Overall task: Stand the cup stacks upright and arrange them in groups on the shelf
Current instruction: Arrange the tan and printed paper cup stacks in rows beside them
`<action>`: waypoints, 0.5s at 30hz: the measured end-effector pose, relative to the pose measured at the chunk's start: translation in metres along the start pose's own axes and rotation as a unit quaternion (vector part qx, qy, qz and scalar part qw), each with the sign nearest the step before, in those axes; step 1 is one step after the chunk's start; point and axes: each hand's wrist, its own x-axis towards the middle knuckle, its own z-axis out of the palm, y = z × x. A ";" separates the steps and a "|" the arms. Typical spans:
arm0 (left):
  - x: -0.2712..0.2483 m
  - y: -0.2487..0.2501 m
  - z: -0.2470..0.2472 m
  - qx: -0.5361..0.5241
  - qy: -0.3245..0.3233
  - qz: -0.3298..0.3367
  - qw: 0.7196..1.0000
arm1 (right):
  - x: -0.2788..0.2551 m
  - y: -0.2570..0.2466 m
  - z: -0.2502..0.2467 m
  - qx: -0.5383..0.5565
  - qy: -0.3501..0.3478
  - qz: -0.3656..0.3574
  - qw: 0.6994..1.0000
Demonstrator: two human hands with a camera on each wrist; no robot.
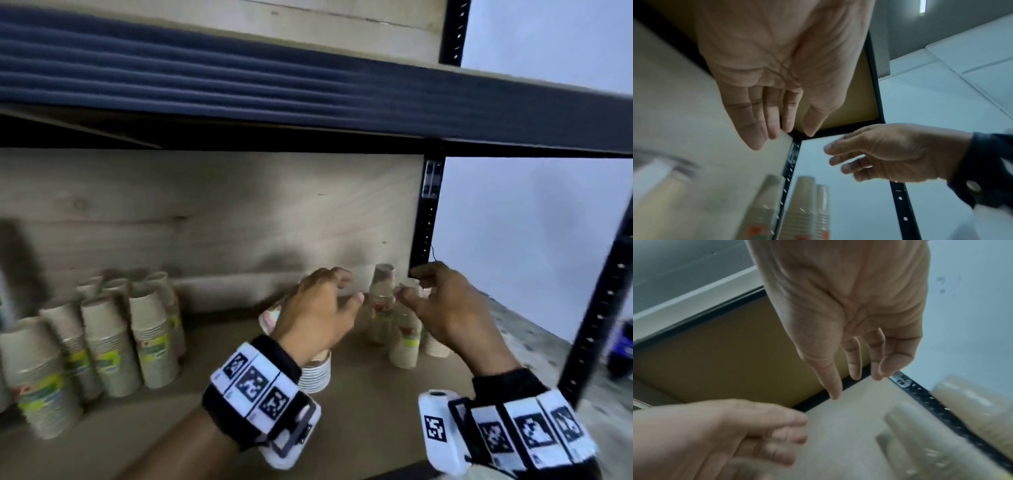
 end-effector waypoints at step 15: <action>0.092 0.027 0.101 0.019 -0.084 -0.015 0.996 | 0.036 0.072 0.059 0.034 0.014 -0.046 0.998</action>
